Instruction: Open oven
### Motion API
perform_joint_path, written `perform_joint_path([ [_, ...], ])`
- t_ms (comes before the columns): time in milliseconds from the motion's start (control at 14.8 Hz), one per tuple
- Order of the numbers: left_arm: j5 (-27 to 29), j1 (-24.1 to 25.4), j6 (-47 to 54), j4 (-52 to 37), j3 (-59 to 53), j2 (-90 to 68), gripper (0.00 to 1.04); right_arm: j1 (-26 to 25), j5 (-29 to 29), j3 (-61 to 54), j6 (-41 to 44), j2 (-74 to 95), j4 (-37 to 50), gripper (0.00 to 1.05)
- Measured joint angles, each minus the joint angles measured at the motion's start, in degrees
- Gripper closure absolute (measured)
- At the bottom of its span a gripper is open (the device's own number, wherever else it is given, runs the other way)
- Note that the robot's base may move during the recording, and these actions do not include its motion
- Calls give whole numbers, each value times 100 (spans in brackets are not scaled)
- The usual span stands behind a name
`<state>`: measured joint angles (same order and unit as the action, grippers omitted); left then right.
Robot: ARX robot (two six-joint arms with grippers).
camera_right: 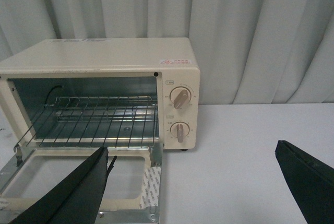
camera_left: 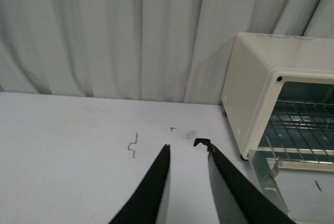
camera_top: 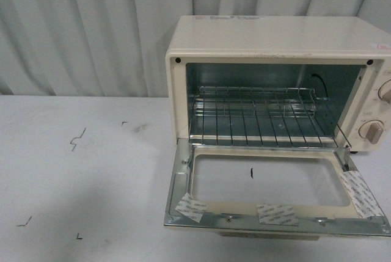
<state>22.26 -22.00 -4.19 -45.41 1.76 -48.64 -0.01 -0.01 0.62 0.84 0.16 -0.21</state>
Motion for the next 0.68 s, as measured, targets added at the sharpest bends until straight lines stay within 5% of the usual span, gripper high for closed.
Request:
perform_joint_path([
  [203,-533,538,238,776,-109,946,103,0,0,0,0,-2,0,6],
  [610,-1635,1589,317,2479,-120,2782,103,0,0,0,0,-2,0,6],
  [678,-2140,2135,319,2688,-120,3027,103,0,0,0,0,-2,2,6],
])
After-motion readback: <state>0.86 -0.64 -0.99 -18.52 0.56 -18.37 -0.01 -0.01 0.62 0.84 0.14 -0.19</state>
